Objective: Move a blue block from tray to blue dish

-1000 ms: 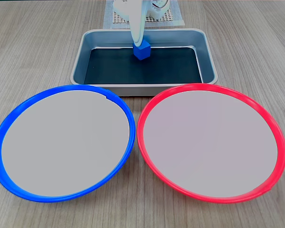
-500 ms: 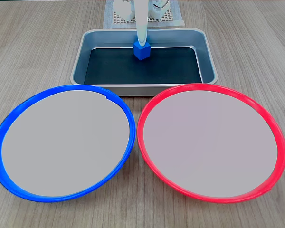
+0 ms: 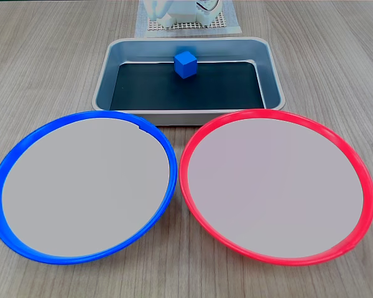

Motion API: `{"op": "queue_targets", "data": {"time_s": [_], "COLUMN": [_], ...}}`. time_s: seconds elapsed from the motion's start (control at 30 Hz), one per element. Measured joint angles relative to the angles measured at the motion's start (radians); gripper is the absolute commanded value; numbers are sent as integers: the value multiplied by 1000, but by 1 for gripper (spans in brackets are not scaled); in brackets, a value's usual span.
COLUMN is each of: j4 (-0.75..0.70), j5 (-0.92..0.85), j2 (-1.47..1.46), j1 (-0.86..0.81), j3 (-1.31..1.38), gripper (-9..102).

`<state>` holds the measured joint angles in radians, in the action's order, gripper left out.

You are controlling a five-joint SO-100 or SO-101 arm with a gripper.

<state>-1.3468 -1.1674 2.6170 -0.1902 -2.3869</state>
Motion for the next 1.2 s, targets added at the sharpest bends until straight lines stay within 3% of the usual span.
{"op": "queue_targets", "data": {"time_s": [0.13,0.3,0.53,0.87,1.2], "j4": [-144,-244,-215,-103,127], "j5": [-331,-761,-992,-1065,-1005], "j2": [-253,-572,-821,-839,-871], "j1": [57,91,114,75,63], "j3": [179,388,505,350,209], "gripper": [3,18,23,23,22]}}
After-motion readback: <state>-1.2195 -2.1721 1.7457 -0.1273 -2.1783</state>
